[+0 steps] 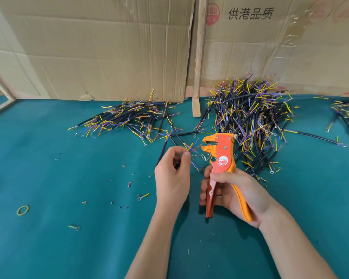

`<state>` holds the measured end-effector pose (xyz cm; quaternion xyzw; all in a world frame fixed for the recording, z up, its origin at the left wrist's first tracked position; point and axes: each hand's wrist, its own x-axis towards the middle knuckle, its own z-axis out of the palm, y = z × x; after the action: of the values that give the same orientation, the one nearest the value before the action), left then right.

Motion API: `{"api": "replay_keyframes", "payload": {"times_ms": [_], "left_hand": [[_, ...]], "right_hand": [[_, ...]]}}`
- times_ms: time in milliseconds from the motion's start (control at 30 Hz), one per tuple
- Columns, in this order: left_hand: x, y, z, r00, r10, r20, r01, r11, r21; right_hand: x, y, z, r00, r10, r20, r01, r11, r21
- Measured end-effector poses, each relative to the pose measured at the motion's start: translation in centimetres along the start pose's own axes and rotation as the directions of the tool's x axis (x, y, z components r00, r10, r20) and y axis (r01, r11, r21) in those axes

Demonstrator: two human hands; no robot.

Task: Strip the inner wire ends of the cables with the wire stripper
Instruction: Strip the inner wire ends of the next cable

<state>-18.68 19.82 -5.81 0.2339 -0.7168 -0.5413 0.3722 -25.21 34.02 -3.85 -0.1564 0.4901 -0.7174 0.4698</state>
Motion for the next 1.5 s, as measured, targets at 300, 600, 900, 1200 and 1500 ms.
{"api": "replay_keyframes", "payload": {"times_ms": [300,600,900,1200,1500], "left_hand": [[0.0,0.2,-0.2,1.0,0.015,-0.017,-0.015,1.0,-0.003],[-0.2,0.2,-0.5,0.999,0.04,0.029,-0.04,0.999,0.01],[-0.3,0.3,-0.5,0.998,0.052,0.028,-0.053,0.999,0.014],[-0.2,0.2,-0.5,0.999,0.037,0.028,-0.037,0.999,0.003],[0.0,-0.1,-0.4,1.0,0.022,0.019,-0.022,1.0,-0.015]], "right_hand": [[-0.5,-0.2,-0.6,0.994,0.058,0.094,-0.058,0.998,-0.01],[-0.7,-0.3,-1.0,0.989,0.075,0.123,-0.073,0.997,-0.025],[-0.8,-0.4,-1.3,0.982,0.081,0.172,-0.074,0.996,-0.046],[-0.7,-0.3,-0.8,0.99,0.094,0.108,-0.09,0.995,-0.035],[-0.1,0.3,0.1,1.0,0.007,-0.008,-0.007,0.999,-0.043]]}}
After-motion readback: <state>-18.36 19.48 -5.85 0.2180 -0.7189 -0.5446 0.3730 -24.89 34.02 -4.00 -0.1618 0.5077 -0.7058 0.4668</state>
